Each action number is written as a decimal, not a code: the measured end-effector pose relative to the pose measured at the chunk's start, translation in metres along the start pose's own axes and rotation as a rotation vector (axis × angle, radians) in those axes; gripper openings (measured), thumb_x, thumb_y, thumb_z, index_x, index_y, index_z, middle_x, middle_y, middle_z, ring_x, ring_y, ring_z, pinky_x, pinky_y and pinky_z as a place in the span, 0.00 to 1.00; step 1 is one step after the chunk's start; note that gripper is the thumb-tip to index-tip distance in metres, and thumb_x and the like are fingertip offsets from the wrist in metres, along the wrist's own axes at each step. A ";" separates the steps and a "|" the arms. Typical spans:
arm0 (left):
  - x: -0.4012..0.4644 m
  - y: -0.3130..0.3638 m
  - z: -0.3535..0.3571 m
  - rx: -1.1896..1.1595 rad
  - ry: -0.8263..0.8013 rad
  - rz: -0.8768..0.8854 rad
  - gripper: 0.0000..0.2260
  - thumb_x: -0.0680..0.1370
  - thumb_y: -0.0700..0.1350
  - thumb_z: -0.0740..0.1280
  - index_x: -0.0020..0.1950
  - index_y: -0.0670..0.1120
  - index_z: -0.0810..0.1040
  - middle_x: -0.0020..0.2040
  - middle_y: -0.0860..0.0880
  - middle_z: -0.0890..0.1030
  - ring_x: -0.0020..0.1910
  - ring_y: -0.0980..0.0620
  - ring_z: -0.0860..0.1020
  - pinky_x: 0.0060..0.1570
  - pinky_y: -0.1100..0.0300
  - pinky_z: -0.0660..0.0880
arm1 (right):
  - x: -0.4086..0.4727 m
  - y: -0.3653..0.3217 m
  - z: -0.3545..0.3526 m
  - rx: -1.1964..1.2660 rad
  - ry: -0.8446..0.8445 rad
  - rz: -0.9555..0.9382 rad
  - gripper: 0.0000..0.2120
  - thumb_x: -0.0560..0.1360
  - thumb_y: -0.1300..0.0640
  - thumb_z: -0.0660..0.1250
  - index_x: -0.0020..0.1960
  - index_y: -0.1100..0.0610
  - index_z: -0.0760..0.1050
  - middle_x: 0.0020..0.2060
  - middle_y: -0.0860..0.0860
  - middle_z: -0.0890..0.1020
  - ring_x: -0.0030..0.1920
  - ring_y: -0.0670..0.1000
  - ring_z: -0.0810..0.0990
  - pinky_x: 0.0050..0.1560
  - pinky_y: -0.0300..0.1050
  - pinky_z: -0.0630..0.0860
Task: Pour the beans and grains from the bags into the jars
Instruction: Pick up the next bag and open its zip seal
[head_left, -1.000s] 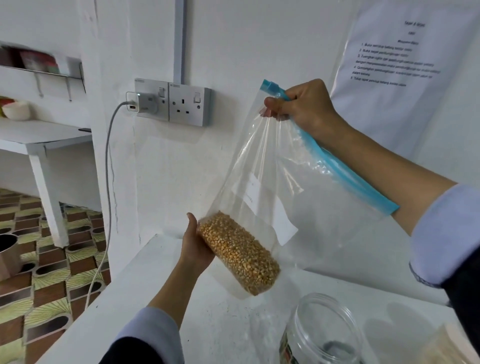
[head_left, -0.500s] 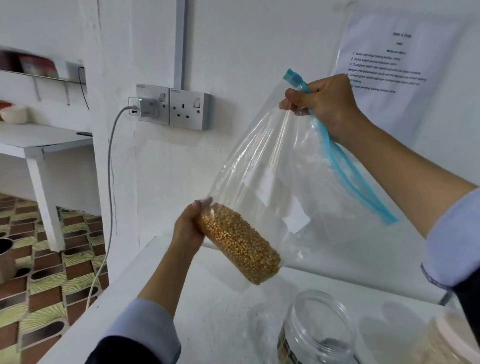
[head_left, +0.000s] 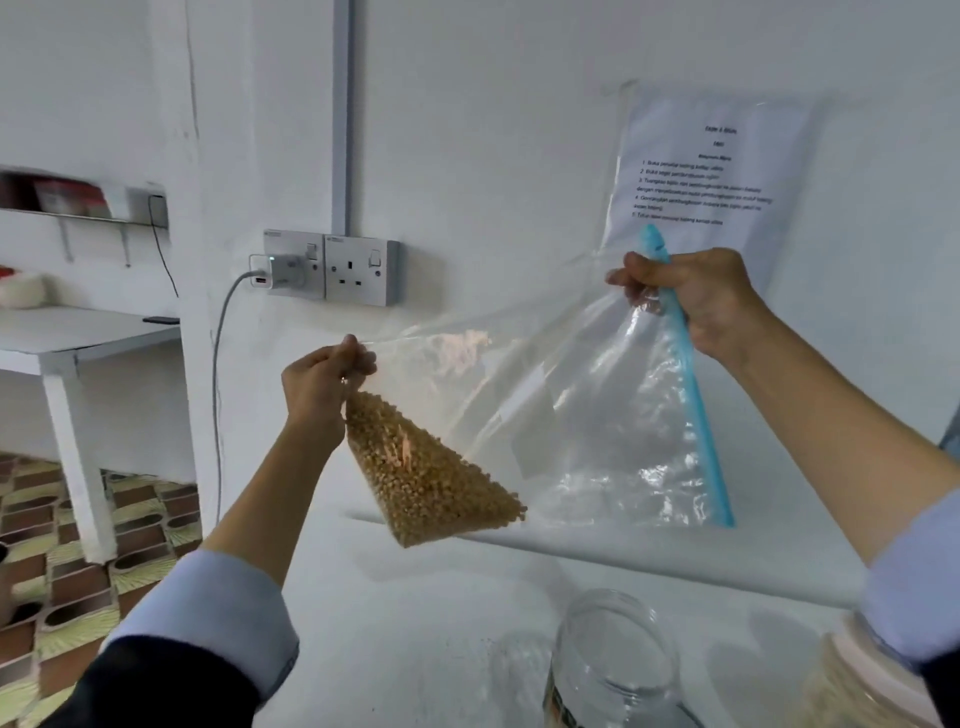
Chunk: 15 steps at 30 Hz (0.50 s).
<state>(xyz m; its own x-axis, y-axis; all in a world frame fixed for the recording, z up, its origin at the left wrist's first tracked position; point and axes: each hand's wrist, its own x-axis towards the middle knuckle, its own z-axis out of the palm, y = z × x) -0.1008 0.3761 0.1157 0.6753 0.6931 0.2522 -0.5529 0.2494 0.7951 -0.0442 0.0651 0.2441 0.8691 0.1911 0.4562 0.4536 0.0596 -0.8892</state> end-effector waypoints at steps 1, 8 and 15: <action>-0.002 0.000 0.000 -0.019 0.009 -0.007 0.08 0.77 0.38 0.67 0.39 0.37 0.78 0.27 0.48 0.80 0.29 0.52 0.78 0.29 0.66 0.75 | 0.000 -0.002 0.002 -0.009 -0.002 -0.014 0.11 0.68 0.61 0.74 0.27 0.58 0.83 0.34 0.53 0.85 0.39 0.52 0.79 0.58 0.50 0.75; -0.016 -0.001 -0.011 -0.166 0.013 -0.095 0.13 0.78 0.38 0.66 0.33 0.38 0.79 0.29 0.46 0.79 0.30 0.50 0.78 0.30 0.63 0.76 | -0.001 -0.011 0.004 -0.080 -0.088 0.045 0.08 0.71 0.64 0.72 0.45 0.69 0.79 0.33 0.53 0.85 0.33 0.49 0.82 0.45 0.42 0.82; -0.024 0.028 0.005 -0.010 -0.050 0.044 0.14 0.77 0.37 0.67 0.31 0.38 0.75 0.25 0.46 0.77 0.28 0.50 0.76 0.35 0.62 0.76 | -0.009 0.010 -0.018 -0.109 -0.044 0.204 0.04 0.71 0.64 0.71 0.44 0.65 0.79 0.33 0.53 0.85 0.35 0.49 0.83 0.43 0.41 0.81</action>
<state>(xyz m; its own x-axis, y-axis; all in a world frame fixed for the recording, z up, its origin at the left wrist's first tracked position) -0.1302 0.3630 0.1344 0.6734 0.6692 0.3143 -0.5872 0.2260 0.7772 -0.0441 0.0466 0.2319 0.9367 0.2310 0.2630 0.2898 -0.0900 -0.9529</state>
